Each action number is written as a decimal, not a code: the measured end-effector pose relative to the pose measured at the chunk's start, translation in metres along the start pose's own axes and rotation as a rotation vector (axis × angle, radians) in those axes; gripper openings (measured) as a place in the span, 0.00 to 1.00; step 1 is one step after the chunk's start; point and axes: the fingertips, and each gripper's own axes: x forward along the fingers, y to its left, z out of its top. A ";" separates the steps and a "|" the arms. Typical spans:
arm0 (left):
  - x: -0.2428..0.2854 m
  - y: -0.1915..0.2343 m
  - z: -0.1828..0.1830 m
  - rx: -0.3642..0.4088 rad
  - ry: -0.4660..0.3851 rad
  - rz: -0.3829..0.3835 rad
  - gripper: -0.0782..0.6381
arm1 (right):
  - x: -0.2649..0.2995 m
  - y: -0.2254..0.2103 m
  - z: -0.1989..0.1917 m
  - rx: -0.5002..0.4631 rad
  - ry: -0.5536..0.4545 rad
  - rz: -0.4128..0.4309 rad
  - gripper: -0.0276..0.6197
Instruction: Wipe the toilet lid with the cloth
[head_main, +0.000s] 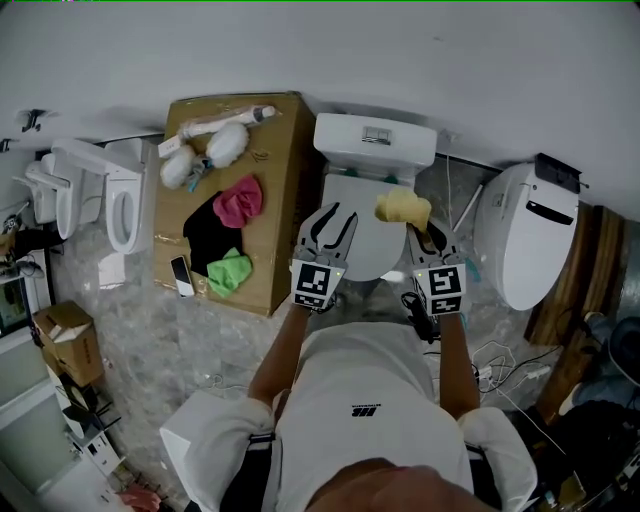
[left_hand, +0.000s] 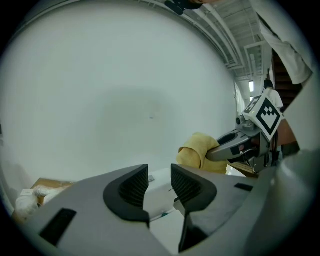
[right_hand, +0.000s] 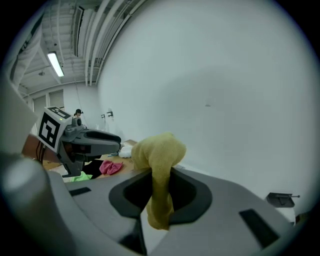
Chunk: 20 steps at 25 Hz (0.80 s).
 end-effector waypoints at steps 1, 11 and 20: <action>0.005 0.000 -0.004 -0.001 0.006 0.003 0.32 | 0.005 -0.003 -0.006 0.009 0.011 0.008 0.18; 0.048 -0.009 -0.057 -0.021 0.091 -0.027 0.32 | 0.052 -0.025 -0.068 0.088 0.118 0.057 0.18; 0.082 -0.023 -0.112 -0.032 0.164 -0.102 0.32 | 0.097 -0.039 -0.135 0.124 0.234 0.056 0.18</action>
